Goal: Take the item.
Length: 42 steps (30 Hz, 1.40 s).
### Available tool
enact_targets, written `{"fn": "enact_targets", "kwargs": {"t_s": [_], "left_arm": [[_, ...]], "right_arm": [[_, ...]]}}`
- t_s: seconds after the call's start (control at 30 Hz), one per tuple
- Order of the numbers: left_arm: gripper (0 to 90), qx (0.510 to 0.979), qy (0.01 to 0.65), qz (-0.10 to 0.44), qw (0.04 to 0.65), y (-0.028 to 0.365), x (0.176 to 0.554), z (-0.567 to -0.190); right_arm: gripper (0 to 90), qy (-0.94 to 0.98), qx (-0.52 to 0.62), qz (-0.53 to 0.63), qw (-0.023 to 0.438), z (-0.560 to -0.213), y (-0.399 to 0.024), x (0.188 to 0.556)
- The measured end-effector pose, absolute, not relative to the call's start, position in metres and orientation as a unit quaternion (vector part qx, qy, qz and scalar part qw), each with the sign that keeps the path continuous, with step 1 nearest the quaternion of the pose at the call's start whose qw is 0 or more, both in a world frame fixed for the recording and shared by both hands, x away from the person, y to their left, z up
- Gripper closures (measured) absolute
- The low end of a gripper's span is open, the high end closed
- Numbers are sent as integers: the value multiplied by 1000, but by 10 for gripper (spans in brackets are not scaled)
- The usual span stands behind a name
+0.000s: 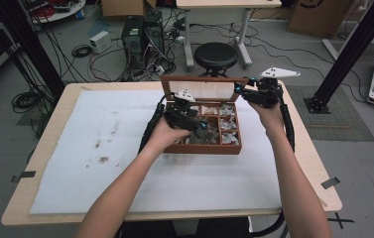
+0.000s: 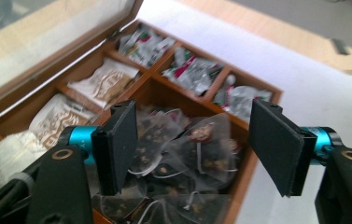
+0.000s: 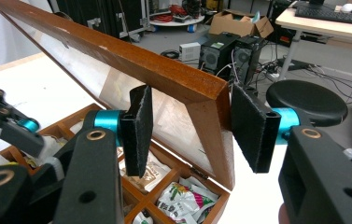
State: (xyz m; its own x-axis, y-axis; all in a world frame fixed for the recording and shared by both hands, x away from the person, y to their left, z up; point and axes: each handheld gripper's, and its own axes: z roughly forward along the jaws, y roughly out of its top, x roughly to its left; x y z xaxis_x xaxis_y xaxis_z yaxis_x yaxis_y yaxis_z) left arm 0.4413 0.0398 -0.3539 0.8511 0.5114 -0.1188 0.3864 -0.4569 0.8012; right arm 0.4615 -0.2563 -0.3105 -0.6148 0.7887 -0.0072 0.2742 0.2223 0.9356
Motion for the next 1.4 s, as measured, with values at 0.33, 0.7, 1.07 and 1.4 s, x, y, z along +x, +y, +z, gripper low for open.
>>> {"fn": "enact_targets", "kwargs": {"t_s": [0.33,0.7,1.07,1.4], "left_arm": [[459,856,303,98,407,24,451,-369],[641,864,322,127,367,12,456,-380],[885,857,320,132,382,14,452,-375],[893,845,318,123,412,22,448,-365]], "right_arm": [[510,740,357,511,251,-311,-257,462],[511,741,357,511,250,-311,-257,461],[511,741,356,511,251,-311,-257,462],[511,741,357,510,251,-311,-257,461]]}}
